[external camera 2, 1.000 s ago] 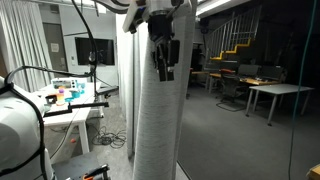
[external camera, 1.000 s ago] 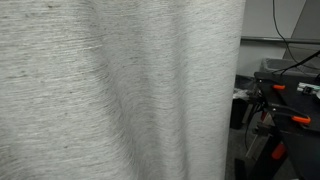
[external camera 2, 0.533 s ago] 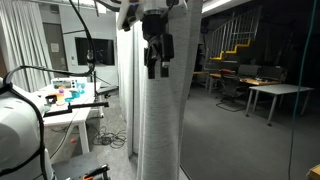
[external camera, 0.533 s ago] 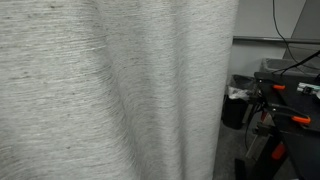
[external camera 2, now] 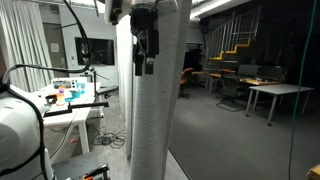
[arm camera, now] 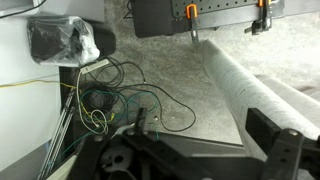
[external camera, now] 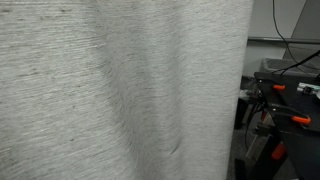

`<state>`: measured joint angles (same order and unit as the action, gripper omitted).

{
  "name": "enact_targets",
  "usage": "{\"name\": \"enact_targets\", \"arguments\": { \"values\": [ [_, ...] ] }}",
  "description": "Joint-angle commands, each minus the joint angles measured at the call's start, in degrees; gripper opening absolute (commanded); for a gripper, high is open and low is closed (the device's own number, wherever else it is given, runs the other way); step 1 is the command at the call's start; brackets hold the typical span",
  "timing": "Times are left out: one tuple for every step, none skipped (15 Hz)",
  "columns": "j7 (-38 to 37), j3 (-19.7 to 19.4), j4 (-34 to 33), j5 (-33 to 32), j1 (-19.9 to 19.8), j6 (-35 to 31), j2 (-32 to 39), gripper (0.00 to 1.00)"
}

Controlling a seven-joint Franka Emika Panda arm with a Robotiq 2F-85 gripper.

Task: Open the curtain to the left then close it to the right

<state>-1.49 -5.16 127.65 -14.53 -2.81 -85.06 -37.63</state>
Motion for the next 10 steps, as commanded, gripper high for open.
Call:
{"name": "enact_targets", "arguments": {
  "values": [
    [-1.0, 1.2, 1.6, 1.0, -1.1, 4.3, -3.8, 1.00],
    [-1.3, 1.3, 1.7, 1.2, -1.0, 5.2, -4.3, 1.00],
    [-1.7, 1.5, 1.8, 1.1, -1.1, 6.2, -4.8, 1.00],
    [-2.1, 1.7, 1.6, 1.1, -1.0, 7.2, -5.3, 1.00],
    [-2.5, 2.0, 1.5, 0.9, -1.0, 8.2, -5.9, 1.00],
    [-2.7, 2.1, 1.5, 1.1, -0.9, 9.1, -6.7, 1.00],
    [-3.0, 2.1, 1.5, 1.4, -0.9, 9.7, -7.2, 1.00],
    [-3.1, 2.1, 1.5, 1.6, -0.7, 10.6, -7.5, 1.00],
    [-3.3, 2.4, 1.3, 1.5, -0.7, 11.2, -7.5, 1.00],
    [-3.0, 2.1, 1.2, 2.2, -0.2, 10.7, -7.2, 1.00]
  ]
}}
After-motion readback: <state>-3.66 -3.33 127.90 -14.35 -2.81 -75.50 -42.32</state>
